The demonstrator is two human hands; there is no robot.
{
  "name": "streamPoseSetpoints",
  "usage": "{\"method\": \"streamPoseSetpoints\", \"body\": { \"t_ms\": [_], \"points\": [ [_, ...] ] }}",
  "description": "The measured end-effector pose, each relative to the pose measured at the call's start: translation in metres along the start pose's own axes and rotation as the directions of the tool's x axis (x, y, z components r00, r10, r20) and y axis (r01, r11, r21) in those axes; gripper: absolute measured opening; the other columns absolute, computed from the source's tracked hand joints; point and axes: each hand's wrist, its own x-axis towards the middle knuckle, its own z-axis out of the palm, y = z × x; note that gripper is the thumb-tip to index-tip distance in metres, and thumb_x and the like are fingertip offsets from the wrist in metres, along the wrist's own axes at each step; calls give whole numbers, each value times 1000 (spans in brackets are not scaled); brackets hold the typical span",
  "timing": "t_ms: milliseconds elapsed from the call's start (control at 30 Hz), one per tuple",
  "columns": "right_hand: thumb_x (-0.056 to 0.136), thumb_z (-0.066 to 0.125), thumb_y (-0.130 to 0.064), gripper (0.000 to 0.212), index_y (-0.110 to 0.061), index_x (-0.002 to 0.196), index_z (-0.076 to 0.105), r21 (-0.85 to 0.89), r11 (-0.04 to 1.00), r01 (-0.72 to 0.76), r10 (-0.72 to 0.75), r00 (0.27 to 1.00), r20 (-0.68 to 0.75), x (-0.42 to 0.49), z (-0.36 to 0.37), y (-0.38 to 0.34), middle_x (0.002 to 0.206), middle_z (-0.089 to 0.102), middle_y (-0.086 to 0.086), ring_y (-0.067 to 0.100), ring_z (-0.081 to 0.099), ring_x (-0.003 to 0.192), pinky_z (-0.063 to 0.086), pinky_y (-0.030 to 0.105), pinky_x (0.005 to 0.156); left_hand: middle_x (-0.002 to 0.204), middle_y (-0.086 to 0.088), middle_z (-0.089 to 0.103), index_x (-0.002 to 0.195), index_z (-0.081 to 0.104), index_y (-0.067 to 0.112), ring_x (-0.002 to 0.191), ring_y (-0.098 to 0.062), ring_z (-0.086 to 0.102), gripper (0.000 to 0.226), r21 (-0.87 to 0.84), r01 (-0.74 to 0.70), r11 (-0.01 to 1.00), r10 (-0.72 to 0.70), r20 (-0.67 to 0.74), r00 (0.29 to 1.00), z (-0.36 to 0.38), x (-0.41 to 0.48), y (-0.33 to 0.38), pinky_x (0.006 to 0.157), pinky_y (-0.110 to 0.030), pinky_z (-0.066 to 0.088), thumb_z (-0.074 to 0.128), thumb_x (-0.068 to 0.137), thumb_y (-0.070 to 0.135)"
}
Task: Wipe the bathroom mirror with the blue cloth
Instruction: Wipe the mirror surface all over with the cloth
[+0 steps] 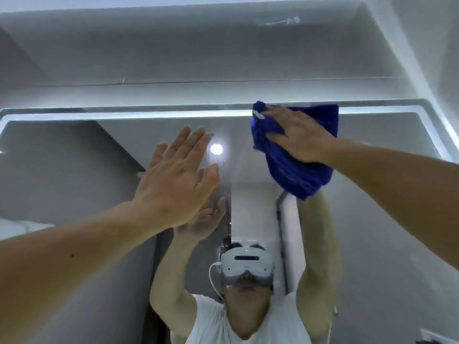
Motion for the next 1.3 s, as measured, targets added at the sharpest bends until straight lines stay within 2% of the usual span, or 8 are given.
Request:
{"method": "streamPoseSetpoints", "body": {
  "t_ms": [133, 200, 367, 533, 800, 1000, 1167, 1300],
  "points": [
    [103, 35, -43, 51, -24, 150, 31, -14, 983, -185, 183, 981, -64, 44, -4, 10, 152, 37, 7, 30, 34, 138, 25, 40, 110, 162, 19, -8, 156, 3, 30, 144, 6, -20, 73, -8, -11, 1000, 12, 2, 1000, 3, -4, 6, 117, -25, -15, 9, 88, 56],
    [102, 36, -45, 55, -23, 151, 27, -8, 987, -161, 159, 981, -107, 36, 4, 5, 158, 29, 4, 26, 24, 145, 19, 40, 114, 162, 18, -6, 156, 3, 30, 144, 6, -19, 73, -24, -6, 1000, 5, -15, 1000, 3, -3, 8, 118, -26, -13, 10, 88, 56],
    [100, 39, -50, 56, -29, 151, 29, -16, 999, 34, -36, 993, -109, -48, 27, -19, 160, 25, -7, 14, 17, 148, 12, 35, 119, 163, 17, -6, 156, 3, 30, 144, 5, -18, 71, -86, -9, 996, 4, -55, 998, 7, -1, 24, 117, -25, -14, 12, 90, 54],
    [99, 34, -53, 57, -35, 152, 25, -106, 978, 179, -172, 982, 75, -184, 64, -56, 162, 18, -12, 8, 7, 150, 1, 31, 122, 162, 17, -6, 155, 3, 31, 144, 6, -19, 69, -125, -28, 992, 22, -51, 998, 17, -14, 42, 118, -26, -14, 10, 91, 56],
    [97, 34, -50, 58, -34, 152, 27, -178, 801, 572, -491, 797, 351, -250, 64, -49, 162, 19, -10, 14, 5, 151, 1, 35, 121, 163, 12, 0, 156, 10, 24, 146, 3, -15, 70, -127, -54, 990, 51, -33, 998, 26, -34, 50, 121, -32, -9, 7, 92, 53],
    [99, 49, -36, 55, -24, 151, 33, -85, 979, 183, -180, 983, 43, -121, 26, -6, 160, 25, -5, 13, 18, 149, 13, 33, 120, 163, 13, -1, 156, 8, 27, 147, 2, -15, 71, -88, -33, 996, 33, -3, 999, 26, -34, 44, 122, -35, -5, 5, 91, 55],
    [102, 36, -45, 56, -21, 152, 27, -22, 986, -165, 163, 984, -73, -9, 0, 20, 161, 22, 2, 21, 17, 148, 13, 39, 116, 162, 16, -4, 156, 5, 29, 144, 5, -20, 73, -60, -40, 997, 42, 19, 999, 20, -34, 30, 122, -33, -8, 2, 88, 58],
    [101, 33, -51, 56, -24, 150, 31, -14, 986, -168, 166, 982, -87, 37, 0, 2, 160, 25, 0, 22, 18, 147, 15, 43, 115, 162, 18, -6, 156, 4, 31, 143, 7, -22, 72, -19, -62, 998, 62, 19, 998, 8, -30, 12, 121, -31, -10, 3, 89, 58]
  ]
}}
